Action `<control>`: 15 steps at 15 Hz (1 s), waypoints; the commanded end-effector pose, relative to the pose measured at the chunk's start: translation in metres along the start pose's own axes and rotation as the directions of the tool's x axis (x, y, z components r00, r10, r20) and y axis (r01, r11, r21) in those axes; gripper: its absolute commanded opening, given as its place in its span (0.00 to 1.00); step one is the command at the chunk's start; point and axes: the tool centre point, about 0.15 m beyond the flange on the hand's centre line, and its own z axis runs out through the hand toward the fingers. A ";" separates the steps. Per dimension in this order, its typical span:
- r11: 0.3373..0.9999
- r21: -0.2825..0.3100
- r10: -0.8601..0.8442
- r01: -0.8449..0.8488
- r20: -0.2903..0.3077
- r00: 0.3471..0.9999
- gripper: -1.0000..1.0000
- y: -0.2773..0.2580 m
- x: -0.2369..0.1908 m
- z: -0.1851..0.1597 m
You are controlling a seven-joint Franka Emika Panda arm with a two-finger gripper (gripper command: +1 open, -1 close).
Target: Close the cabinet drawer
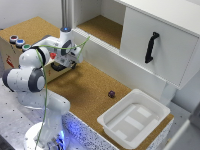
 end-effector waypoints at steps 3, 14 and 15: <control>0.984 0.100 -0.143 0.145 -0.028 0.989 0.00 -0.068 0.034 0.024; 0.992 -0.121 -0.037 0.033 -0.032 0.999 1.00 -0.001 0.008 -0.044; 0.991 -0.131 -0.017 0.012 -0.036 0.999 1.00 0.007 0.005 -0.048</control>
